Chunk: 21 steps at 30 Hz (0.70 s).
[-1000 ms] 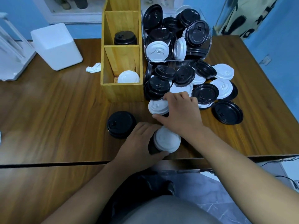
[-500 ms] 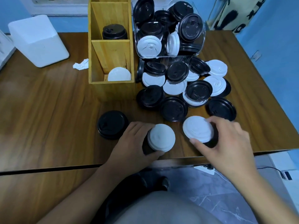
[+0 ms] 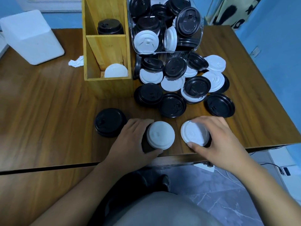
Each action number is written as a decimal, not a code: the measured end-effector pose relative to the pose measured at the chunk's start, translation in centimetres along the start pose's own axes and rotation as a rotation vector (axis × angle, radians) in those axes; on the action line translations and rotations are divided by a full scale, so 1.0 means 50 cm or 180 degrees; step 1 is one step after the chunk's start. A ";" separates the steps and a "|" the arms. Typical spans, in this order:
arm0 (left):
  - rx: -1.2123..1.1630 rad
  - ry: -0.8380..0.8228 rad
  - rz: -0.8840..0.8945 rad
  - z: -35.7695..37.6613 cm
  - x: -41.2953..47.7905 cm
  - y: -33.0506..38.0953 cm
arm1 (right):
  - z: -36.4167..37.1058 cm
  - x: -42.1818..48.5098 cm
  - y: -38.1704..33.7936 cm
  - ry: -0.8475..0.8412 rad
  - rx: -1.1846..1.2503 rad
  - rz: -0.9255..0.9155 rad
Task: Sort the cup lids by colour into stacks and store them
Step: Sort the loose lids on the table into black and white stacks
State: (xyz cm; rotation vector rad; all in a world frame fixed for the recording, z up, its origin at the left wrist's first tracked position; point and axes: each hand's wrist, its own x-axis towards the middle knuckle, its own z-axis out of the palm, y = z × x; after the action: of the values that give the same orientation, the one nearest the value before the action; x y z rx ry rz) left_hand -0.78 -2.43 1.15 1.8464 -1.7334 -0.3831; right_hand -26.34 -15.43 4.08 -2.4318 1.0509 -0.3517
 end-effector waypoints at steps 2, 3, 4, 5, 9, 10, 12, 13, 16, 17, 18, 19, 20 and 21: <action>0.0022 -0.0011 -0.0014 0.001 0.002 -0.002 | 0.002 0.013 -0.025 0.0152 0.0247 -0.0049; 0.0035 -0.0017 -0.0018 0.001 0.002 -0.003 | 0.006 0.021 -0.041 0.0214 0.0396 -0.0095; 0.0044 -0.0022 -0.0017 0.001 0.003 -0.003 | 0.014 0.028 -0.059 0.0241 0.0510 -0.0166; 0.0047 -0.0023 -0.0011 0.002 0.003 -0.004 | 0.024 0.036 -0.075 0.0224 0.0562 -0.0259; 0.0017 0.0046 0.0032 0.006 0.000 -0.005 | 0.077 0.052 -0.106 0.0042 0.0385 -0.0525; 0.0026 0.0069 0.0059 0.007 0.000 -0.005 | 0.087 0.054 -0.107 0.0048 0.0309 -0.0563; 0.0044 0.0107 0.0113 0.009 -0.001 -0.007 | 0.099 0.056 -0.104 0.0072 0.0252 -0.0592; 0.0044 0.0109 0.0123 0.009 0.000 -0.007 | 0.103 0.057 -0.103 0.0072 0.0269 -0.0579; 0.0008 0.0073 0.0169 0.009 0.002 -0.008 | 0.112 0.054 -0.104 0.0080 0.0309 -0.0530; -0.0001 0.0062 0.0205 0.010 0.002 -0.009 | 0.115 0.052 -0.105 0.0081 0.0336 -0.0540; 0.0004 0.0055 0.0231 0.011 0.003 -0.010 | 0.118 0.048 -0.107 0.0080 0.0384 -0.0570; 0.0017 0.0047 0.0242 0.013 0.002 -0.012 | 0.123 0.043 -0.107 0.0092 0.0427 -0.0616; 0.0035 0.0046 0.0249 0.016 0.002 -0.013 | 0.128 0.037 -0.105 0.0131 0.0441 -0.0663; 0.0058 0.0050 0.0255 0.018 0.002 -0.013 | 0.134 0.033 -0.104 0.0192 0.0436 -0.0688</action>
State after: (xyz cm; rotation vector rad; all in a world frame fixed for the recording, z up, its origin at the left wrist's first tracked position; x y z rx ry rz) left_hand -0.72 -2.72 0.07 1.7816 -1.7991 -0.3211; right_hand -19.32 -11.43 1.04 -2.4278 0.7619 -0.5526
